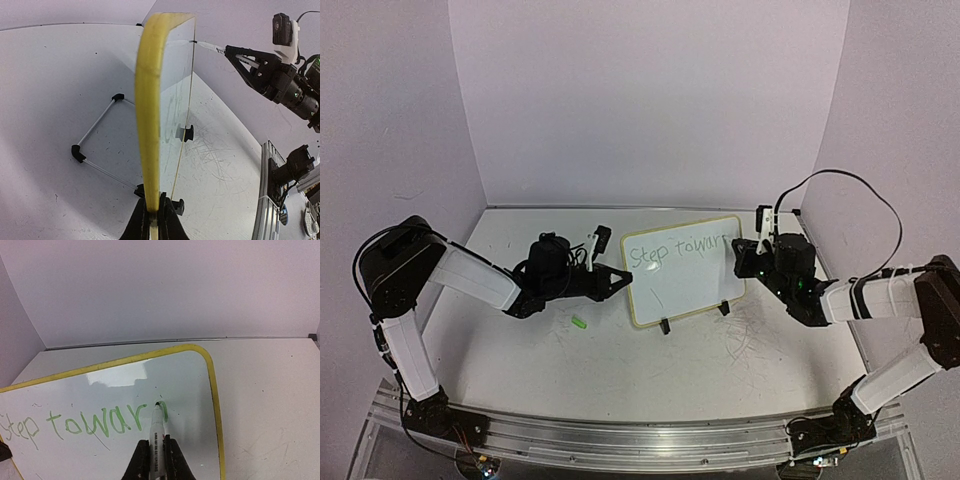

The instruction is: Write a sentence on the whiteboard

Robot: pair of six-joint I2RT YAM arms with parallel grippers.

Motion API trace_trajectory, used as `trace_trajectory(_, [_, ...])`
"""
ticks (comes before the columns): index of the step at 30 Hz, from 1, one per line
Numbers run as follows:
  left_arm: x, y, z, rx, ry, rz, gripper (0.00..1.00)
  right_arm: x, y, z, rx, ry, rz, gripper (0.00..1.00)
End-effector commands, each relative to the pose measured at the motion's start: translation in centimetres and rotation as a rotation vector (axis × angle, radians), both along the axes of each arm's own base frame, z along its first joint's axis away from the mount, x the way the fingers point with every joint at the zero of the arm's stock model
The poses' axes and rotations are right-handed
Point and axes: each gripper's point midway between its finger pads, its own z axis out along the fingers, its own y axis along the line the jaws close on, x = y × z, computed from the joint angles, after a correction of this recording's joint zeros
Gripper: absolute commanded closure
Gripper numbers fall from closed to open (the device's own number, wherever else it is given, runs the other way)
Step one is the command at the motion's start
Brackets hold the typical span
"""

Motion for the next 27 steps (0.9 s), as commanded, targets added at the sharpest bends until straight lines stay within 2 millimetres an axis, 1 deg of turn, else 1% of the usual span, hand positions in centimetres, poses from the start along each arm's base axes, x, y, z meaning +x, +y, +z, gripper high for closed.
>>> trace_trajectory(1, [1.0, 0.2, 1.9, -0.005, -0.058, 0.032, 1.00, -0.5, 0.9, -0.3, 0.015, 0.007, 0.047, 1.00])
trace_trajectory(3, [1.0, 0.3, 1.8, -0.004, -0.056, 0.032, 1.00, -0.6, 0.9, -0.4, 0.013, 0.013, 0.049, 1.00])
trace_trajectory(12, [0.9, 0.3, 1.7, -0.001, -0.056, 0.032, 1.00, -1.0, -0.1, -1.4, -0.004, 0.045, 0.010, 1.00])
trace_trajectory(20, [0.8, 0.4, 1.7, -0.001, -0.056, 0.032, 1.00, -0.7, -0.6, -0.9, -0.013, 0.038, -0.027, 1.00])
trace_trajectory(27, [0.8, 0.4, 1.6, 0.000, -0.055, 0.032, 1.00, -0.7, -1.0, -1.0, -0.021, 0.042, -0.049, 1.00])
